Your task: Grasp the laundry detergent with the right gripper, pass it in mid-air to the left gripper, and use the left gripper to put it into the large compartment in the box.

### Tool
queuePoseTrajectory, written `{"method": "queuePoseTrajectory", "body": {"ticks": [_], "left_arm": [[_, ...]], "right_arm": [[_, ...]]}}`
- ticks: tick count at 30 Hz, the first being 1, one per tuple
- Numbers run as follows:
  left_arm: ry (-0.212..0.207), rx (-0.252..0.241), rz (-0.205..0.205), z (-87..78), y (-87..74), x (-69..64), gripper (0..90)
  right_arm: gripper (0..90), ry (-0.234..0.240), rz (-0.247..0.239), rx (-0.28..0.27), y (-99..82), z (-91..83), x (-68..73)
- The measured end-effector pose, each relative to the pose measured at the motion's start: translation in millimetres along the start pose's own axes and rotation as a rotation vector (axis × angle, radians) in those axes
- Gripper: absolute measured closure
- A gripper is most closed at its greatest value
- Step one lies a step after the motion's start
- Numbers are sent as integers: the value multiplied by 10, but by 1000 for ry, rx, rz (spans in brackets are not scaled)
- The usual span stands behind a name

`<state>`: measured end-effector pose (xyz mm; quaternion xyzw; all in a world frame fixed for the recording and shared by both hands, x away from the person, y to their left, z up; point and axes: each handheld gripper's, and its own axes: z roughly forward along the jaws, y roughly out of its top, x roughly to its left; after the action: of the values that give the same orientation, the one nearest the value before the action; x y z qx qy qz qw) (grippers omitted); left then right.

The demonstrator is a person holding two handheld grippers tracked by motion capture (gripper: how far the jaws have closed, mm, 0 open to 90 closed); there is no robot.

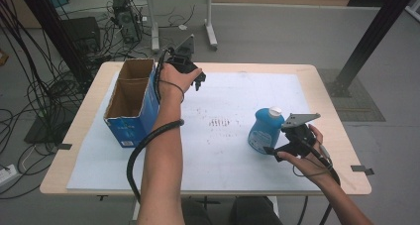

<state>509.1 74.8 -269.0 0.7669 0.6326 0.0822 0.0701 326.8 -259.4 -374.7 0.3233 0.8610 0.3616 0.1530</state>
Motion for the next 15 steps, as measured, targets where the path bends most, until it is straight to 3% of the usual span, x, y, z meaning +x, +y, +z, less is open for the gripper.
{"method": "queuePoseTrajectory", "body": {"ticks": [15], "left_arm": [[9,3,-5,9,8,37,69]], "right_arm": [[27,-20,26,-87,-7,118,20]]}}
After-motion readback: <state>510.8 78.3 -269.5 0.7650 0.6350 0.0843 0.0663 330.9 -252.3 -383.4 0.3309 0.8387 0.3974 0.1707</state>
